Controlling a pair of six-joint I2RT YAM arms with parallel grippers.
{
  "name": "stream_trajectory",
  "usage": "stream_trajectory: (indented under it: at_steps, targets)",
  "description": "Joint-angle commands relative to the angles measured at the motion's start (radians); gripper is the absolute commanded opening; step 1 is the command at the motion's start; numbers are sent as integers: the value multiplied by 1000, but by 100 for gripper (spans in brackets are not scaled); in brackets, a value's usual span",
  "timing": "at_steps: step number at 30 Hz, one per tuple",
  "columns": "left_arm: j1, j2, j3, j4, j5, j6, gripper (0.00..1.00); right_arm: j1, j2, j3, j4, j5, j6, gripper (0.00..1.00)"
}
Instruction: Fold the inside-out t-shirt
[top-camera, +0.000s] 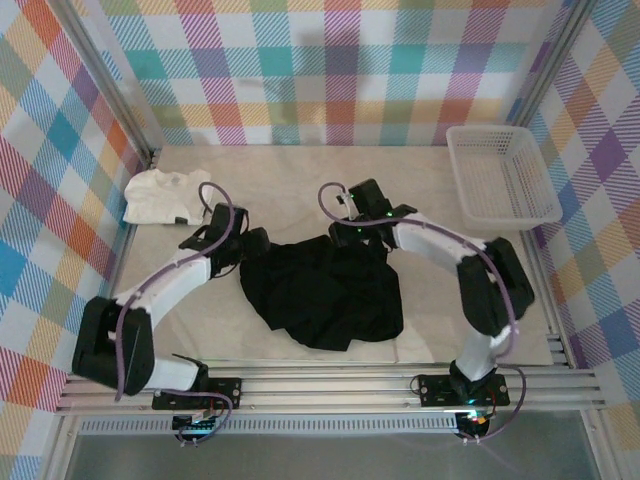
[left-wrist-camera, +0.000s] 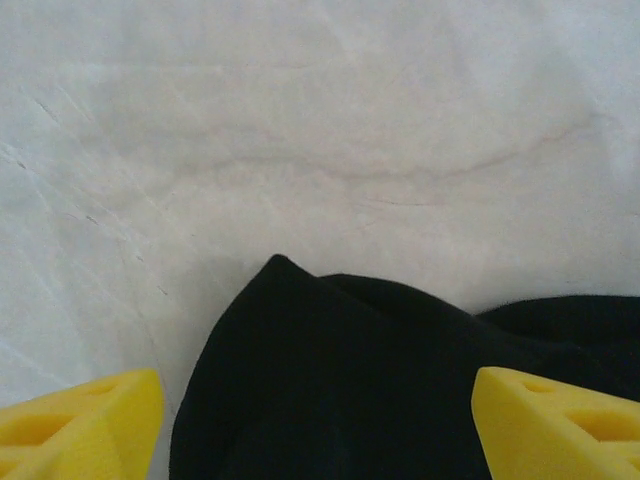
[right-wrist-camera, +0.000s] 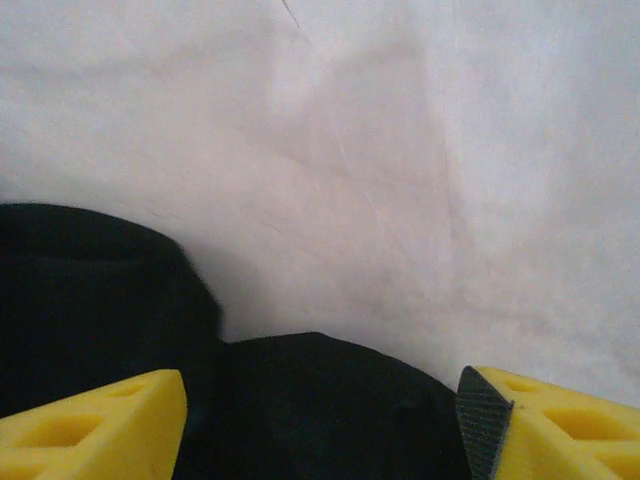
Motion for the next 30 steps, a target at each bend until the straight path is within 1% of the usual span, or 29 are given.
stream_trajectory:
  at_steps: [1,4,5,7,8,9,13,15,17,18,19,21,24,27,30]
  targets:
    - [9,86,46,81,118,-37,83,-5,45,39,-59,-112,-2,78]
    - [10,145,51,109,126,-38,80,-5,61,28,15,-252,31,80]
    - [10,159,46,120,127,-41,78,-5,68,33,30,-290,41,80]
    - [10,181,30,147,134,-47,71,-3,87,46,40,-321,52,78]
    - [10,193,20,162,140,-50,65,-3,102,51,39,-333,54,75]
    - [10,203,11,178,144,-56,61,-3,119,57,37,-345,59,70]
    - [10,208,-19,251,179,-65,34,-8,172,83,13,-359,59,40]
    - [10,192,-16,277,198,-63,20,-21,168,86,57,-405,55,25]
    - [10,162,-13,305,220,-68,8,-43,146,90,108,-456,52,7]
    - [10,138,-11,322,232,-75,3,-61,121,95,123,-462,50,0]
    - [11,113,-8,335,241,-81,0,-76,88,93,136,-453,47,0]
    - [11,45,-1,380,265,-95,0,-122,-13,64,195,-417,44,0]
    - [11,-47,39,466,323,-116,0,-189,-174,22,296,-415,59,0]
    - [10,-138,85,557,412,-123,0,-204,-335,-24,354,-394,14,0]
    - [10,-260,63,574,427,-95,0,-204,-493,-147,386,-362,-7,0]
